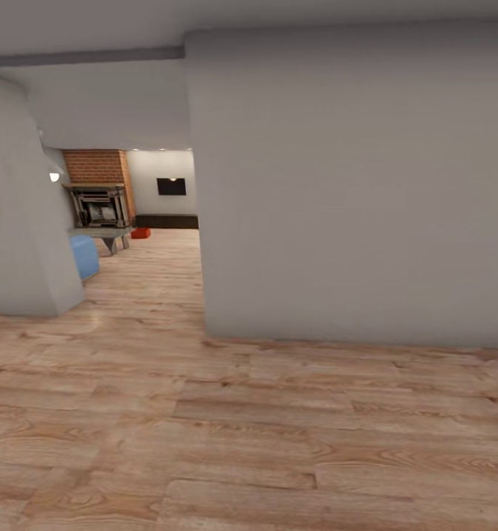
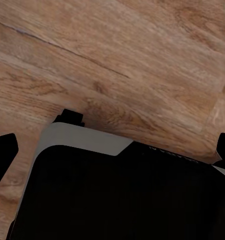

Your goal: Move the two storage containers from the living room to the garage. In the garage, place one container on the floor and stack the other container on top of it (either order is fine).

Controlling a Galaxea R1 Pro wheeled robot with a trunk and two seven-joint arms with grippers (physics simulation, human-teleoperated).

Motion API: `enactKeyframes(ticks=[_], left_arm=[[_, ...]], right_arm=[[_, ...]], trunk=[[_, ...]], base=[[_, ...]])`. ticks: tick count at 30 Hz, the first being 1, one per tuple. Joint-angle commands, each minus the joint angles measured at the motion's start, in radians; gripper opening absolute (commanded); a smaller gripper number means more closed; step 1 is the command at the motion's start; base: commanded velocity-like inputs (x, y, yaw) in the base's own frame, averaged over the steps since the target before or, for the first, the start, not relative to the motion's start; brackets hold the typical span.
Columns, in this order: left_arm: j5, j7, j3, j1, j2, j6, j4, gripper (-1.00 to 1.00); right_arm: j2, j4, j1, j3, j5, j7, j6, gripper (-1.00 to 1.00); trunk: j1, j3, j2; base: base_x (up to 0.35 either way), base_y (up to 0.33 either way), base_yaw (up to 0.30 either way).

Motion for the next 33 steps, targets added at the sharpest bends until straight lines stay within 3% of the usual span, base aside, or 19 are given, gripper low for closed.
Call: enactKeyframes(ticks=[1,14,28,33], left_arm=[[0.002,-0.001,0.007,-0.001,0.0,-0.003,0.001,1.0],[0.002,-0.001,0.007,-0.001,0.0,-0.002,0.001,1.0],[0.002,-0.001,0.007,-0.001,0.0,-0.003,0.001,1.0],[0.002,-0.002,0.007,-0.001,0.0,-0.003,0.001,1.0]], right_arm=[[0.001,0.003,-0.001,0.008,-0.004,-0.003,-0.005,1.0],[0.0,0.003,-0.001,0.008,-0.004,-0.004,-0.01,1.0],[-0.004,0.003,-0.001,0.008,-0.004,-0.008,-0.012,1.0],[-0.006,0.003,-0.001,0.008,-0.004,-0.008,-0.012,1.0]], trunk=[[0.001,-0.001,-0.001],[0.001,-0.001,-0.001],[0.001,-0.001,-0.001],[0.001,-0.001,-0.001]], base=[[0.322,0.0,0.0],[0.322,0.0,0.007],[0.322,0.0,0.238],[0.322,0.0,0.067]])
